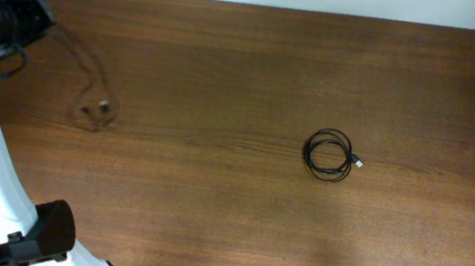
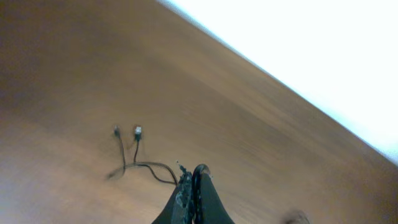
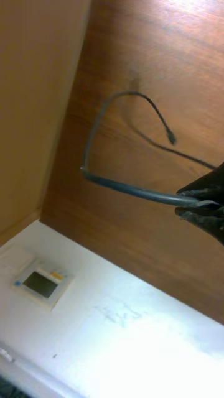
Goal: Untangle cables
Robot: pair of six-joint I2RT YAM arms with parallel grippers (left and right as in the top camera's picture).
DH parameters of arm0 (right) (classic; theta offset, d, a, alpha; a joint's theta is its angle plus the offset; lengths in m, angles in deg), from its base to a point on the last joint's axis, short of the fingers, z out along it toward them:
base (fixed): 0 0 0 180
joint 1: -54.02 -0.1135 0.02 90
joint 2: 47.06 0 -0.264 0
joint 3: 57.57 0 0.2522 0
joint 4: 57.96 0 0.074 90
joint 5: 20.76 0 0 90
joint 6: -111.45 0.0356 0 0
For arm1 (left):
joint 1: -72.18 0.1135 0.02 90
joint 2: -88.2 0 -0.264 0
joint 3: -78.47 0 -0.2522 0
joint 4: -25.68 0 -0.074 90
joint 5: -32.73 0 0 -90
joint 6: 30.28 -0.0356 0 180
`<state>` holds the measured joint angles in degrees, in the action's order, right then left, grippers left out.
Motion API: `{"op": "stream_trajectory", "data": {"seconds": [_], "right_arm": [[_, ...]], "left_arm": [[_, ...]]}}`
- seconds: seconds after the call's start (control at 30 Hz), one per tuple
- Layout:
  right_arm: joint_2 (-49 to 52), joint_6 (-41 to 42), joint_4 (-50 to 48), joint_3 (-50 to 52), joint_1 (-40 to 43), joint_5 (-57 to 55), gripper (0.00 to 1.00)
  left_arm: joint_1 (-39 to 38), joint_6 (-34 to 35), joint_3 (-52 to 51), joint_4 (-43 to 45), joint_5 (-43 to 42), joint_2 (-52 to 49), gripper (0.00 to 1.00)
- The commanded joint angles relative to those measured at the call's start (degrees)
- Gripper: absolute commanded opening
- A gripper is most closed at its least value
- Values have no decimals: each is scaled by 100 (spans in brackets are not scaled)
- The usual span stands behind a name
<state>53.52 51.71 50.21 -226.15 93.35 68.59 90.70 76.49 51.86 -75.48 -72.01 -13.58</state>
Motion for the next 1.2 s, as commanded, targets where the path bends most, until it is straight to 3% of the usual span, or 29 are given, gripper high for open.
{"op": "stream_trajectory", "data": {"seconds": [0.0, 0.37, 0.9, 1.03, 1.17], "right_arm": [[20, 68, 131, -22, -37, -22, 4], [20, 20, 289, 275, -37, 304, 4], [20, -33, 208, 1996, -37, 960, 4], [20, -1045, 46, 2658, -339, 2033, 4], [20, -1469, -179, 3329, -935, 2267, 4]], "left_arm": [[-173, -1613, -17, 352, -2592, 96, 0], [-1325, -1770, -17, 1663, -2214, -302, 0], [-1388, -1770, -17, 2282, -1803, -1534, 0], [-1388, -1770, -15, 2245, -1517, -1552, 0], [-1388, -1770, -17, 2192, -1517, -1552, 0]]}}
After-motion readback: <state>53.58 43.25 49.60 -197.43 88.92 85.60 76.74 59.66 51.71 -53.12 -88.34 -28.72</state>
